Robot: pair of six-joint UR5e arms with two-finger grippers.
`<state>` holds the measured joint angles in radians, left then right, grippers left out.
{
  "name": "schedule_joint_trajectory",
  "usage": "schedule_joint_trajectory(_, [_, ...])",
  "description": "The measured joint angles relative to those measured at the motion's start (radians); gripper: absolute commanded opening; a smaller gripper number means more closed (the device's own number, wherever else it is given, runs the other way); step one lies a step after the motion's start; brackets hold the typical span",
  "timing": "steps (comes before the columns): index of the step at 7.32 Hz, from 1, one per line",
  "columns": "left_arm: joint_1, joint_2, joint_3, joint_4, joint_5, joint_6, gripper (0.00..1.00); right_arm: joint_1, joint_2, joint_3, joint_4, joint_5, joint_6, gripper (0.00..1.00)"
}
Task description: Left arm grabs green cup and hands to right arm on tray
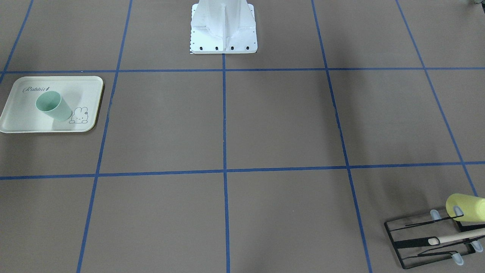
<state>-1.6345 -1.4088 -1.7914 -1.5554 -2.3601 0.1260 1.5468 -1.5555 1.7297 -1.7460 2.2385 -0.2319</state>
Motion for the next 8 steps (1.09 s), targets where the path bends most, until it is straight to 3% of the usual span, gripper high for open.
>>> schedule_joint_trajectory(2, [-0.060,0.018,-0.011,0.005,-0.041,0.000,1.00,0.021,-0.051,-0.005,0.005,0.001,-0.015,1.00])
schedule_joint_trajectory(8, [-0.074,0.027,-0.021,-0.006,-0.045,0.008,1.00,0.025,-0.096,0.009,0.010,0.000,-0.001,1.00])
